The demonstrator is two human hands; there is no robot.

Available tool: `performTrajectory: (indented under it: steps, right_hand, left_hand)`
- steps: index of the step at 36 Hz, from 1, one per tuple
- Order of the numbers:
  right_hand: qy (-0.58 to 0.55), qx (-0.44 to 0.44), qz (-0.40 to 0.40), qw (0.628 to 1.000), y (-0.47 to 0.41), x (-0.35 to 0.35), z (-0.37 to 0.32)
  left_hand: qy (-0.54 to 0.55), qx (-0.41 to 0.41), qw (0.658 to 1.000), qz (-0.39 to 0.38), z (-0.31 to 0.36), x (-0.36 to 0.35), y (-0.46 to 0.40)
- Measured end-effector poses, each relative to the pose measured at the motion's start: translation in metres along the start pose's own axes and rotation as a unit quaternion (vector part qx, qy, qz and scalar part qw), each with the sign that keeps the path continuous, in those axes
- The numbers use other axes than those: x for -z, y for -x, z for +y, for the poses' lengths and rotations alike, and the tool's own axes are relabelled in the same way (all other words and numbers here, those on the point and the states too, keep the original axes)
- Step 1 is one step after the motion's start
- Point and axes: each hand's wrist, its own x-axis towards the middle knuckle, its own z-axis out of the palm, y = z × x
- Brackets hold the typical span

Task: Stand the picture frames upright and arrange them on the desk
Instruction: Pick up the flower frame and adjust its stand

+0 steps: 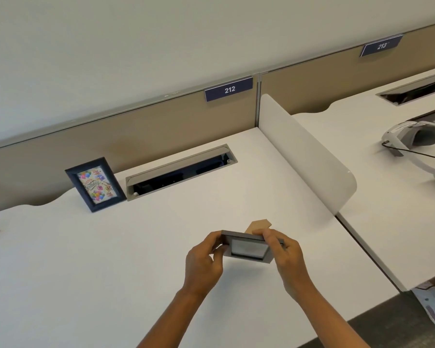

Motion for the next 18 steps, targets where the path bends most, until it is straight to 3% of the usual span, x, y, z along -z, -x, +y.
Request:
performTrajectory:
  steps: [18]
  right_hand:
    - [-0.016,-0.118,0.05,0.992,-0.118,0.011,-0.024]
  left_hand:
    - [-0.031,0.026,0.997,-0.072,-0.009,-0.024,-0.117]
